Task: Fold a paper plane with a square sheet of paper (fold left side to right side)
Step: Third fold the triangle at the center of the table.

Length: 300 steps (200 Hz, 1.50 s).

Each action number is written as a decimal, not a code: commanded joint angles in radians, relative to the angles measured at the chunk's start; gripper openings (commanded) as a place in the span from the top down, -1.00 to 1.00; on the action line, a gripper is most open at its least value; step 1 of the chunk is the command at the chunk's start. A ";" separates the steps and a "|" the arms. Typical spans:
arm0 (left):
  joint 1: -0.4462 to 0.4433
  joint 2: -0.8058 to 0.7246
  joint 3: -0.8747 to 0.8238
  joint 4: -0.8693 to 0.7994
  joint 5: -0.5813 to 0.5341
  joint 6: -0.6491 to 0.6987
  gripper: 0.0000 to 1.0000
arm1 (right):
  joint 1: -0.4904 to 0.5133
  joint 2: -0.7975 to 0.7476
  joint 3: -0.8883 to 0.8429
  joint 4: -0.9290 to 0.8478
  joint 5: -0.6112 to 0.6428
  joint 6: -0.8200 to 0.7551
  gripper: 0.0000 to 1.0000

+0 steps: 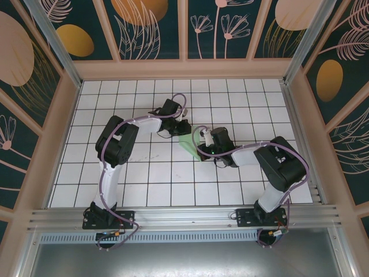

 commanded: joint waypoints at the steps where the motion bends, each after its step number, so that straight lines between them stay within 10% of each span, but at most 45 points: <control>1: -0.003 0.072 -0.036 -0.044 -0.040 0.008 0.71 | -0.006 0.014 0.001 -0.007 0.014 0.008 1.00; 228: 0.038 -0.066 0.141 -0.195 -0.159 0.130 0.36 | -0.005 0.064 0.026 -0.139 0.003 -0.016 1.00; 300: 0.047 -0.355 -0.314 0.144 0.076 0.079 0.65 | -0.004 0.077 0.034 -0.139 -0.003 -0.017 1.00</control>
